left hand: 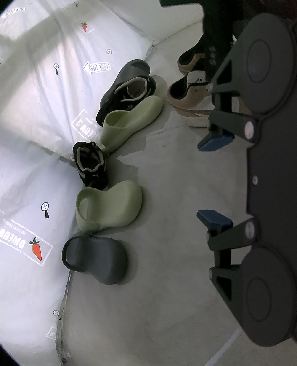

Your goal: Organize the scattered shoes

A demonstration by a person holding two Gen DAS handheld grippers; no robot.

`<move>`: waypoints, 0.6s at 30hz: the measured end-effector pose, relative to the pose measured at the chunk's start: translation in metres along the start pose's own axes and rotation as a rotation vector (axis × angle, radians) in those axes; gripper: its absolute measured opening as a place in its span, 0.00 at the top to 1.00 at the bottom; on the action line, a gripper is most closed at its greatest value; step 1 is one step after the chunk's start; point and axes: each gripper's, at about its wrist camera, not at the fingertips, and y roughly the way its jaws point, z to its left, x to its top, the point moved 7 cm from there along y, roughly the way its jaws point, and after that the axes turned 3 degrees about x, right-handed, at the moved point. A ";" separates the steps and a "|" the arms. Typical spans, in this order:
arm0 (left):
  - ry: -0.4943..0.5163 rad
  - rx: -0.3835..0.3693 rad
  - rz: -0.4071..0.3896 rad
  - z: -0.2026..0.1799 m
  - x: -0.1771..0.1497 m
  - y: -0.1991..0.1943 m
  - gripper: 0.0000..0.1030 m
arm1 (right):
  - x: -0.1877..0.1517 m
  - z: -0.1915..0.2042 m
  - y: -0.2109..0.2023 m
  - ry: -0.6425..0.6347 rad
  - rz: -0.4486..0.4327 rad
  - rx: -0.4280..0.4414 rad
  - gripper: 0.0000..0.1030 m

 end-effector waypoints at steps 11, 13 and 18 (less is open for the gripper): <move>-0.017 -0.001 0.004 0.003 0.000 0.000 0.44 | 0.007 -0.048 -0.061 -0.085 -0.296 -0.081 0.57; -0.018 -0.005 0.008 0.002 0.000 0.001 0.44 | 0.001 -0.061 -0.056 -0.065 -0.269 -0.072 0.68; 0.009 -0.020 0.023 -0.005 -0.003 0.003 0.44 | -0.011 -0.059 -0.038 -0.181 -0.262 -0.071 0.74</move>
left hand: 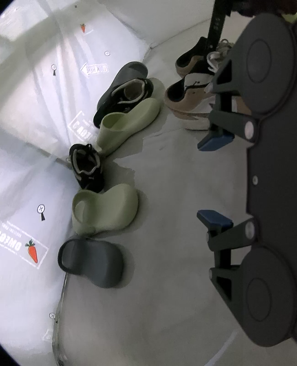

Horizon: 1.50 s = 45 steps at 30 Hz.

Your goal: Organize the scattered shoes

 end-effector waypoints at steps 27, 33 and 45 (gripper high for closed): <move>0.019 0.007 -0.013 -0.004 -0.001 -0.006 0.44 | 0.008 -0.010 -0.046 0.133 -0.152 0.209 0.58; 0.000 0.013 -0.012 0.001 0.000 -0.003 0.44 | -0.010 -0.066 -0.048 0.321 -0.163 0.133 0.41; 0.018 -0.004 0.006 -0.005 0.000 0.003 0.44 | -0.061 -0.072 0.014 0.616 0.011 0.340 0.37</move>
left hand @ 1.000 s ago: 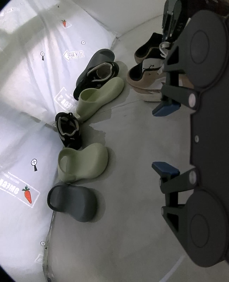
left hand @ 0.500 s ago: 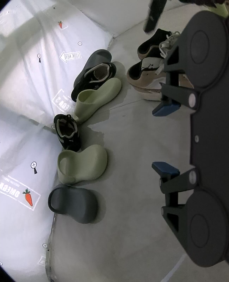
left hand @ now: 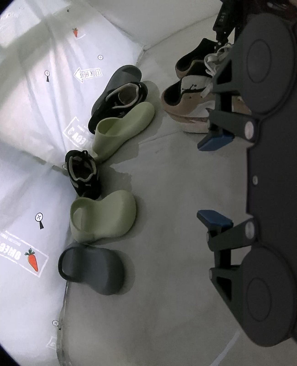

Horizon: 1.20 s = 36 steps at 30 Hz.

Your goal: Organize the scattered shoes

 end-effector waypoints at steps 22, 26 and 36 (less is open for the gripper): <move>-0.093 0.115 -0.113 0.058 0.023 -0.031 0.44 | -0.069 0.138 0.098 -0.196 0.282 0.096 0.37; -0.100 0.134 -0.121 0.076 0.025 -0.038 0.44 | -0.089 0.167 0.116 -0.203 0.315 0.101 0.37; -0.123 0.158 -0.173 0.109 0.035 -0.056 0.43 | -0.140 0.237 0.154 -0.332 0.465 0.162 0.37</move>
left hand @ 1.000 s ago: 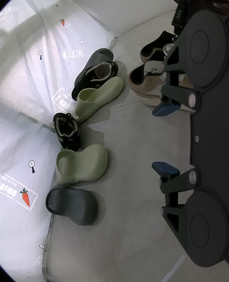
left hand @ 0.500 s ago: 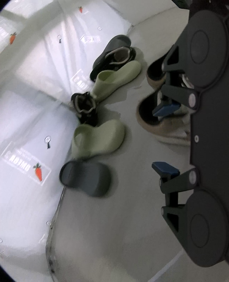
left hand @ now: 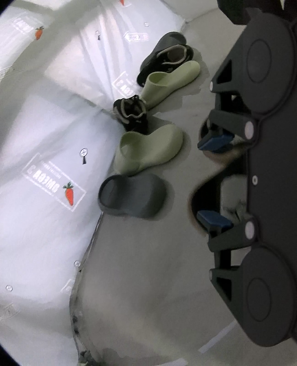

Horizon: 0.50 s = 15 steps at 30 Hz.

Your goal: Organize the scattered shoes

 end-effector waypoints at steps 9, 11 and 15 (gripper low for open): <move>0.010 -0.010 -0.007 -0.010 -0.008 -0.009 0.43 | -0.001 -0.002 -0.023 -0.020 -0.054 0.051 0.30; 0.026 -0.016 -0.005 -0.015 -0.012 -0.012 0.43 | -0.004 -0.007 -0.039 -0.023 -0.099 0.048 0.19; 0.062 -0.037 0.007 -0.034 -0.026 -0.021 0.43 | -0.016 -0.019 -0.068 -0.059 -0.171 -0.047 0.19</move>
